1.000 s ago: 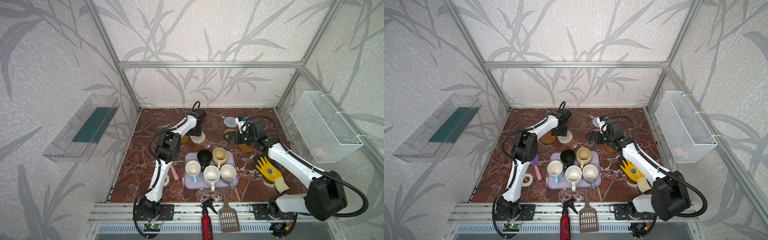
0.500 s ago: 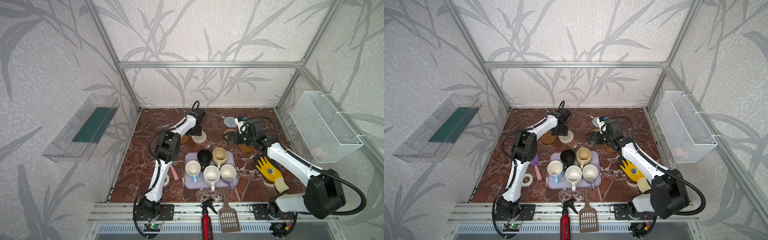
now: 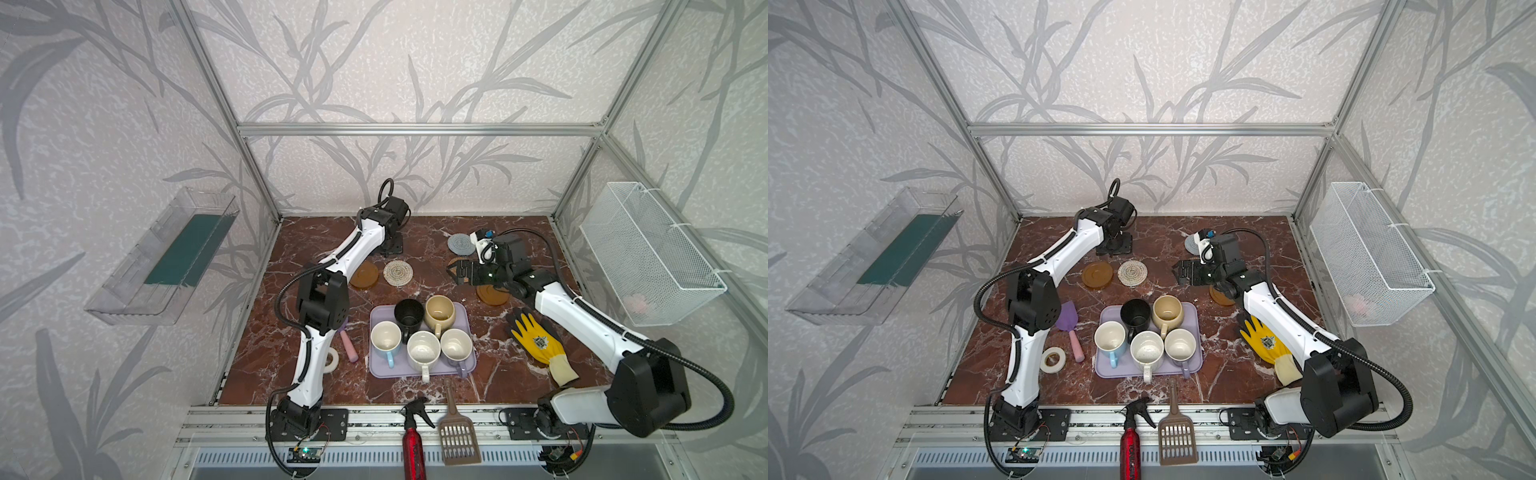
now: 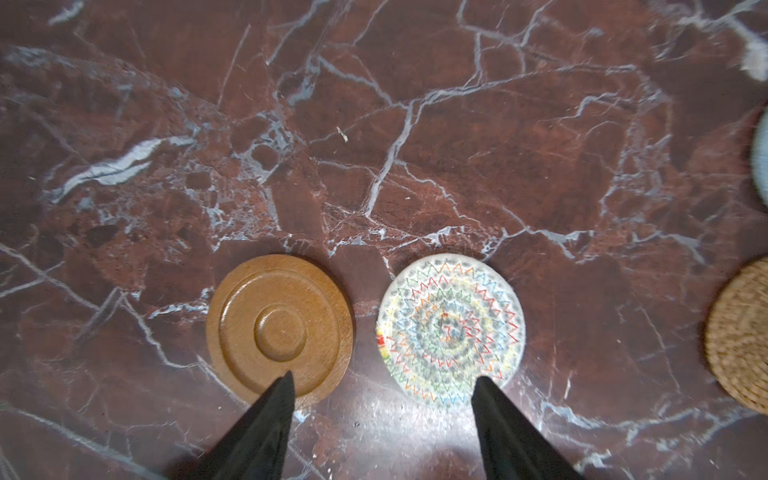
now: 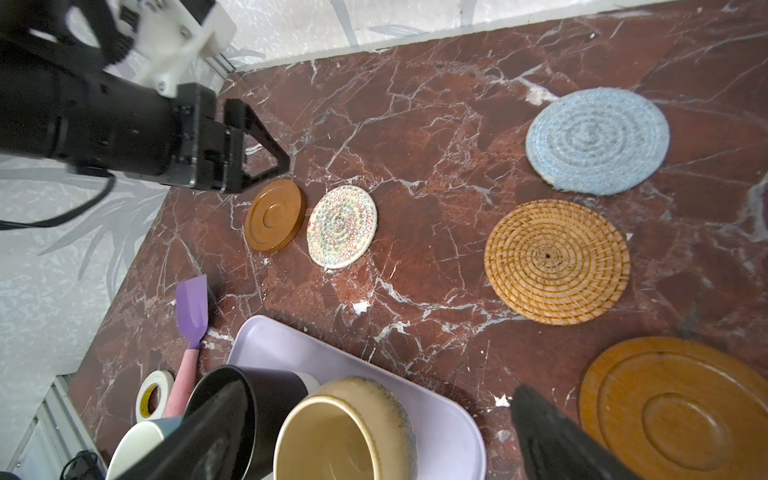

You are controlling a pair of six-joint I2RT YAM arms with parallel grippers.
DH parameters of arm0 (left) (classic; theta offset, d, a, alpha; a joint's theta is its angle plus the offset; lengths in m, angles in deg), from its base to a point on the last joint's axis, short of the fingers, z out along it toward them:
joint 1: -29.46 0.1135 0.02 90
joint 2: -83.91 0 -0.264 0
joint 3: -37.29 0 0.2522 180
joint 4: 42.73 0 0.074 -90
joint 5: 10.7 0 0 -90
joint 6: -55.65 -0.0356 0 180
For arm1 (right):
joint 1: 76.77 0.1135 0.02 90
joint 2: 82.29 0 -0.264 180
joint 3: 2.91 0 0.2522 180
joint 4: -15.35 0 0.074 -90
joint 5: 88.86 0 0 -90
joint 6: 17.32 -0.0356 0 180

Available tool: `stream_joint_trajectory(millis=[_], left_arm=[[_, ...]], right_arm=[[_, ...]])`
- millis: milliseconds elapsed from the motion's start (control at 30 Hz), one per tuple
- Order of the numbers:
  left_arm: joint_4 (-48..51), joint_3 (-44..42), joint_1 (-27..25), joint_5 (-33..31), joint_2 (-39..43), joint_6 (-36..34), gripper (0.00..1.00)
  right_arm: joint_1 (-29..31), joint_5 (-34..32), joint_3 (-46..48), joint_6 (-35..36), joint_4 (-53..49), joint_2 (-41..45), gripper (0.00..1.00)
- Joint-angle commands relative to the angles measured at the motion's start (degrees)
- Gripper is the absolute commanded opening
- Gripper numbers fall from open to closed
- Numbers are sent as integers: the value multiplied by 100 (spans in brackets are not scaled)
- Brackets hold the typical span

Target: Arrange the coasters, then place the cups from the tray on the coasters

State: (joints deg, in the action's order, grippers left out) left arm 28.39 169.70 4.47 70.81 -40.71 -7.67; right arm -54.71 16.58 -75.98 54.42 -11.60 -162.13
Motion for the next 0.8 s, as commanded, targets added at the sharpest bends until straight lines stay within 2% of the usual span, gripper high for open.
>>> stream_joint_trajectory(millis=[0, 67, 267, 433, 567, 767], left_arm=[[-7, -349, 22, 338, 669, 13, 84], [-210, -670, 25, 608, 1029, 15, 99], [-996, -1759, 48, 1446, 2160, -9, 99], [-1746, -2501, 75, 2115, 2968, 176, 99], [-1820, -2593, 82, 2423, 3194, 235, 99], [-1873, -2686, 126, 2677, 3267, 326, 99]], right_arm=[[-18, -349, -245, 457, -327, -178, 97], [-37, -399, -298, 559, -395, -275, 97], [-147, -509, -761, 699, -644, -719, 96], [-271, -613, -1555, 668, -832, -1435, 97], [-383, -863, -2103, 527, -868, -2053, 92], [-578, -806, -2919, 226, -1003, -2930, 82]])
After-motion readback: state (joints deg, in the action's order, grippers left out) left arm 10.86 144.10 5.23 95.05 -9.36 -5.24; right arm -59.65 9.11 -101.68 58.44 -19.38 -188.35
